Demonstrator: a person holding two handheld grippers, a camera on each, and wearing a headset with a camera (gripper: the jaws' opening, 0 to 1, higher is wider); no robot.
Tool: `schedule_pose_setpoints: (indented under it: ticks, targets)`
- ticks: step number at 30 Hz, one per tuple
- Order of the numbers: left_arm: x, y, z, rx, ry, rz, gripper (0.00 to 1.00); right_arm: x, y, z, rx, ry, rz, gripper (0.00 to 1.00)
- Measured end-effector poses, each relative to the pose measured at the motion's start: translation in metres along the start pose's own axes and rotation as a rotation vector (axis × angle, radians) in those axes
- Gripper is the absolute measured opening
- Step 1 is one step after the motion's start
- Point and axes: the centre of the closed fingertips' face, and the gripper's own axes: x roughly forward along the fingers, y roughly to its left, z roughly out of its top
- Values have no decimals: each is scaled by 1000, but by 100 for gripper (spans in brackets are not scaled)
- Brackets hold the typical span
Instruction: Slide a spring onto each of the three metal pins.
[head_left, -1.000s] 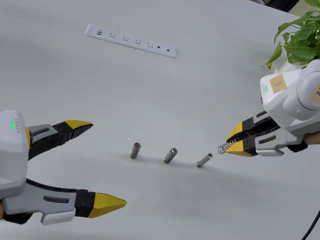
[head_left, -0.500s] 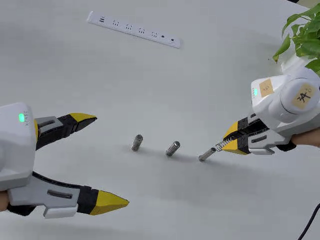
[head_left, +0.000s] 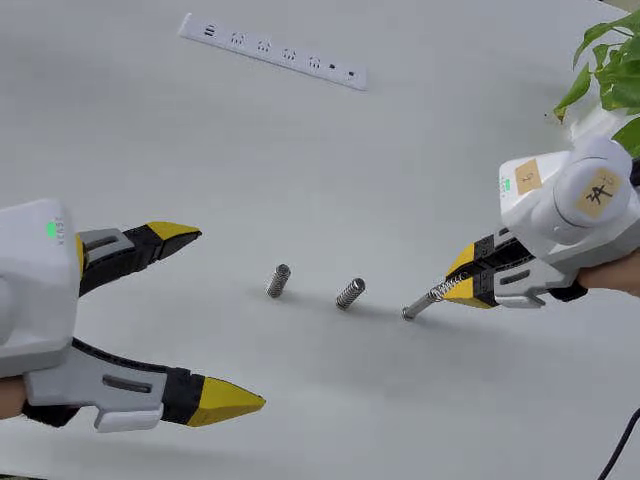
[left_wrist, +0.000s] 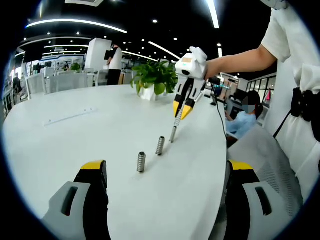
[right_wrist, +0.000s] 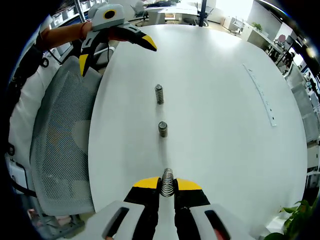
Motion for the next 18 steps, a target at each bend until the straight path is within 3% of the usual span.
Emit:
schedule_pose_setpoints:
  ticks: [18]
  targets:
    - [2,-4,0,-7,-5,-14,98,6,2,0,-7,10,16,7]
